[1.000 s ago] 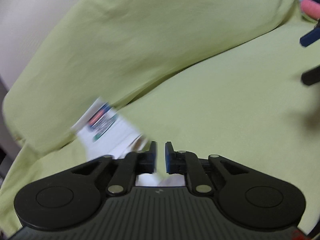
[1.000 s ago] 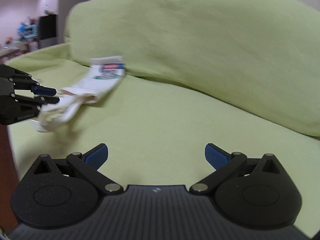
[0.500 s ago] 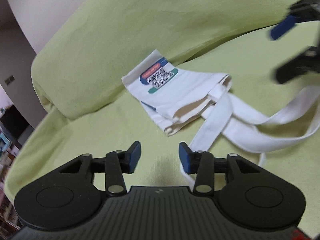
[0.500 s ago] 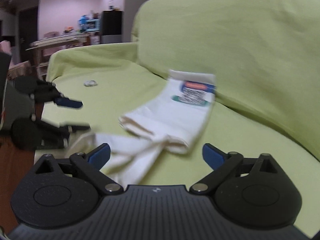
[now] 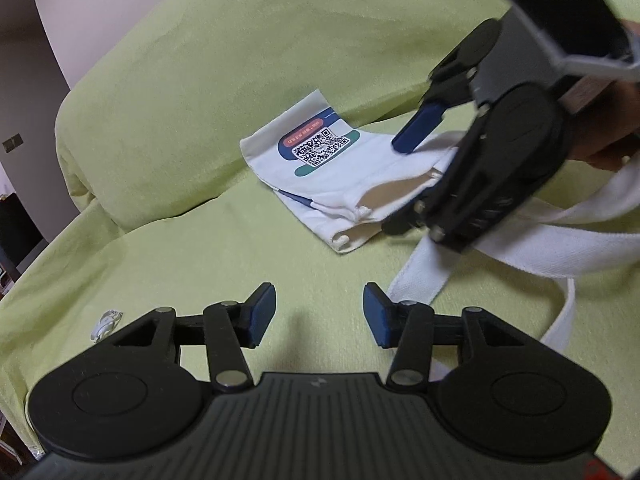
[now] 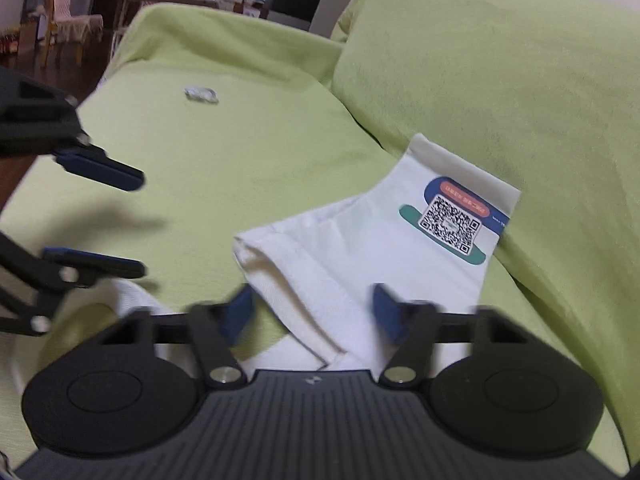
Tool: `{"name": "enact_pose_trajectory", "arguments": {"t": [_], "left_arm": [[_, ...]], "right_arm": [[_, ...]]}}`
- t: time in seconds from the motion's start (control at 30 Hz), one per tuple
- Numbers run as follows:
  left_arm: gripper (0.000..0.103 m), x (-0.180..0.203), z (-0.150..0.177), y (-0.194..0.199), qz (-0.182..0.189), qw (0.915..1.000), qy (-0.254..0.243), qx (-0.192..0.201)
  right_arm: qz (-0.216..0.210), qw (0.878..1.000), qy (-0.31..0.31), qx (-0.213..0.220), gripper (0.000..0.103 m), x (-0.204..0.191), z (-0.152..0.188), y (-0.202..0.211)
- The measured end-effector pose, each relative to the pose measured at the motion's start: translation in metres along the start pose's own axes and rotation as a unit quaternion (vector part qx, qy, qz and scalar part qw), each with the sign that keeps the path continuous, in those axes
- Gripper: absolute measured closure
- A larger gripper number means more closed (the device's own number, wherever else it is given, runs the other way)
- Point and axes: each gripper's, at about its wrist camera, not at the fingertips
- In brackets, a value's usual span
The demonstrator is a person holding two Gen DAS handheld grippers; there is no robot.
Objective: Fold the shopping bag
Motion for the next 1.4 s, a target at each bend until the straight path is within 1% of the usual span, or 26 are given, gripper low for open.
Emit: {"name": "enact_pose_trajectory", "arguments": {"t": [0.03,0.07,0.1,0.17,0.3,0.4,0.5,0.63,0.7,0.8,0.9,1.03,1.13,1.2,1.3,1.37,1.4], "left_arm": [[0.049,0.001,0.000,0.002,0.001,1.0000,-0.002,0.000],[0.049,0.001,-0.001,0.004,0.003,1.0000,-0.004,0.000],[0.049,0.001,-0.001,0.006,0.007,1.0000,-0.005,0.001],[0.049,0.004,-0.002,0.015,0.017,0.9998,-0.005,0.005],[0.049,0.015,-0.005,0.037,0.038,0.9991,-0.005,0.015],[0.049,0.031,-0.013,0.057,0.054,0.9979,-0.017,0.032],[0.045,0.046,-0.025,0.078,0.073,0.9959,-0.023,0.048],[0.044,0.067,-0.044,0.110,0.100,0.9918,-0.029,0.074],[0.039,0.080,-0.053,0.125,0.113,0.9892,-0.037,0.086],[0.038,0.103,-0.067,0.145,0.134,0.9842,-0.056,0.101],[0.038,0.129,-0.081,0.160,0.157,0.9780,-0.078,0.114],[0.033,0.167,-0.102,0.172,0.179,0.9691,-0.109,0.130],[0.032,0.194,-0.118,0.167,0.195,0.9633,-0.129,0.132],[0.032,0.213,-0.126,0.160,0.193,0.9562,-0.165,0.146],[0.031,0.241,-0.138,0.149,0.190,0.9427,-0.218,0.167],[0.030,0.260,-0.146,0.141,0.188,0.9320,-0.252,0.180],[0.027,0.269,-0.148,0.138,0.185,0.9243,-0.275,0.189]], "right_arm": [[0.002,1.000,0.006,-0.001,0.087,-0.001,0.001,0.002],[0.007,1.000,0.013,-0.001,0.095,-0.003,0.002,0.006],[0.017,1.000,0.022,-0.002,0.100,-0.006,0.003,0.011],[0.035,0.999,0.023,0.000,0.101,-0.005,0.006,0.028],[0.049,0.999,-0.018,0.006,0.101,0.018,0.018,0.079],[0.063,0.998,-0.030,0.008,0.101,0.030,0.032,0.127],[0.078,0.995,-0.056,0.013,0.101,0.042,0.047,0.180],[0.100,0.989,-0.112,0.012,0.101,0.055,0.077,0.255],[0.114,0.983,-0.146,0.008,0.101,0.061,0.103,0.294],[0.133,0.967,-0.217,-0.002,0.101,0.073,0.155,0.352],[0.155,0.943,-0.293,-0.005,0.101,0.086,0.210,0.404],[0.198,0.913,-0.357,-0.006,0.101,0.096,0.273,0.464],[0.223,0.893,-0.390,-0.011,0.101,0.107,0.314,0.498],[0.235,0.881,-0.409,-0.017,0.101,0.114,0.338,0.512],[0.238,0.863,-0.445,-0.012,0.100,0.127,0.369,0.524],[0.240,0.856,-0.458,-0.010,0.099,0.131,0.385,0.527],[0.246,0.852,-0.461,-0.008,0.098,0.131,0.392,0.530]]}}
Point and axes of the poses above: each gripper's, at about its wrist camera, not at the fingertips, and y roughly against the way its jaws point, x to its right, z to its underside, and after that the axes turned 8 degrees about -z, right-handed
